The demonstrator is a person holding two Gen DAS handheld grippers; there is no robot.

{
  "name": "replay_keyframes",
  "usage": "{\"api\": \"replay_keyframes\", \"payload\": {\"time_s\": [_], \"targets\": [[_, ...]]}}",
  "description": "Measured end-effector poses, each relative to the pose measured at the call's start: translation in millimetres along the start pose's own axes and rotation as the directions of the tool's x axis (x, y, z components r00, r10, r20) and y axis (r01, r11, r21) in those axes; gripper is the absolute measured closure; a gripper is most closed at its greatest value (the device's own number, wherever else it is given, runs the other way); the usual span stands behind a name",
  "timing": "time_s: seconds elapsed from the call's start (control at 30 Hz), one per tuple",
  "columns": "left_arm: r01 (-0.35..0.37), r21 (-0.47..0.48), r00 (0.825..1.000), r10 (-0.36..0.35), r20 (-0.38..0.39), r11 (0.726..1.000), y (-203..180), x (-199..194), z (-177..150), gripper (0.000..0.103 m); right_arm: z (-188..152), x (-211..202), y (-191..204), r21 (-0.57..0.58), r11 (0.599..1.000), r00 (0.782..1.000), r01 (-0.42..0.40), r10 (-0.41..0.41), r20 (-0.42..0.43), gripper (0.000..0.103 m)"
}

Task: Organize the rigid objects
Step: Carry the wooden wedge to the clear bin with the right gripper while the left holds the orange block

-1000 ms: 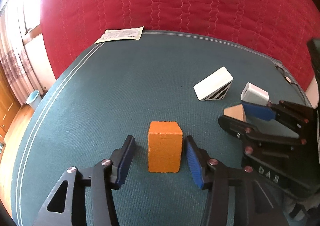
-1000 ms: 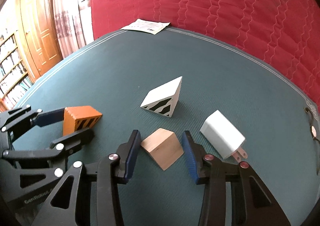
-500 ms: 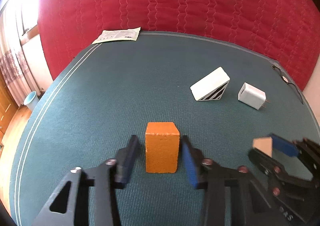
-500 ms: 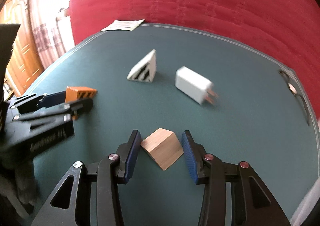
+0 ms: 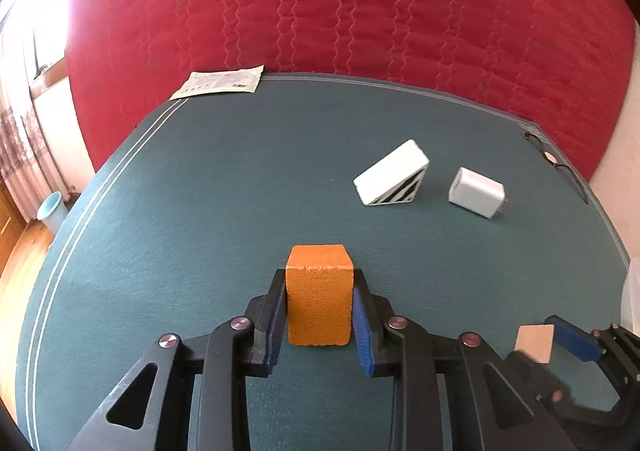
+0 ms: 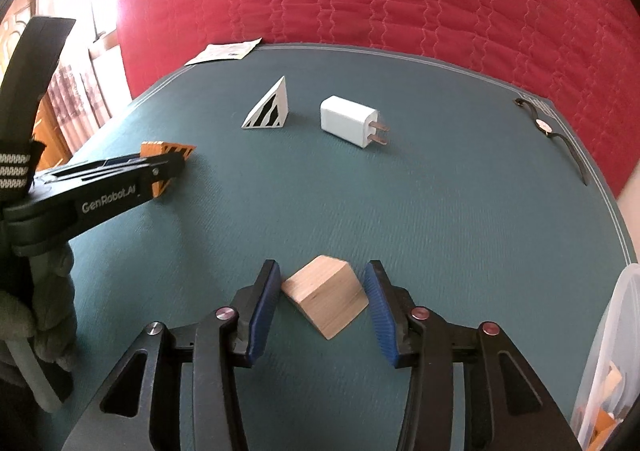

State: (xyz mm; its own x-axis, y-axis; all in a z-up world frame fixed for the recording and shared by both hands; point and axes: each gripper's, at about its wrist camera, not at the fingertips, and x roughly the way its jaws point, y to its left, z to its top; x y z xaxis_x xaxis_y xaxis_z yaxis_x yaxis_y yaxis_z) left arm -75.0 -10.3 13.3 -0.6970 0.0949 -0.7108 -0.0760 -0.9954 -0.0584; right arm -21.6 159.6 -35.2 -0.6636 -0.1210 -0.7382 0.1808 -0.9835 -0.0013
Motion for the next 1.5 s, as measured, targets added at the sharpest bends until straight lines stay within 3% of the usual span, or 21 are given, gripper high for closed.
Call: {"api": "replay_keyframes", "payload": {"time_s": [0.1, 0.23, 0.33, 0.4, 0.57, 1.0, 1.5], "targets": [[0.008, 0.009, 1.000, -0.008, 0.007, 1.000, -2, -3, 0, 0.072, -5, -3, 6, -0.028, 0.999, 1.000, -0.016, 0.016, -0.006, 0.041], [0.015, 0.016, 1.000, -0.015, 0.010, 1.000, -4, -4, 0, 0.072, -8, -5, 9, -0.046, 0.999, 1.000, -0.008, 0.008, -0.007, 0.041], [0.020, 0.020, 1.000, -0.020, 0.013, 1.000, -4, -5, 0, 0.072, -10, -7, 10, -0.049, 0.999, 1.000, 0.004, -0.005, -0.003, 0.051], [0.024, 0.022, 1.000, -0.024, 0.015, 0.999, -5, -6, 0, 0.072, -11, -8, 10, -0.054, 0.999, 1.000, 0.007, -0.007, 0.003, 0.065], [0.044, 0.035, 0.999, -0.045, 0.023, 0.998, -9, -9, -1, 0.072, -18, -14, 11, -0.055, 0.998, 0.999, 0.033, -0.033, 0.010, 0.066], [0.157, 0.027, 0.988, -0.157, 0.010, 0.987, -14, -15, -1, 0.072, -40, -69, -15, 0.087, 0.995, 0.994, 0.050, -0.058, 0.088, 0.066], [0.190, 0.076, 0.982, -0.191, 0.009, 0.979, -34, -25, -10, 0.072, -62, -125, -57, 0.240, 0.963, 0.975, 0.121, -0.161, 0.154, 0.066]]}}
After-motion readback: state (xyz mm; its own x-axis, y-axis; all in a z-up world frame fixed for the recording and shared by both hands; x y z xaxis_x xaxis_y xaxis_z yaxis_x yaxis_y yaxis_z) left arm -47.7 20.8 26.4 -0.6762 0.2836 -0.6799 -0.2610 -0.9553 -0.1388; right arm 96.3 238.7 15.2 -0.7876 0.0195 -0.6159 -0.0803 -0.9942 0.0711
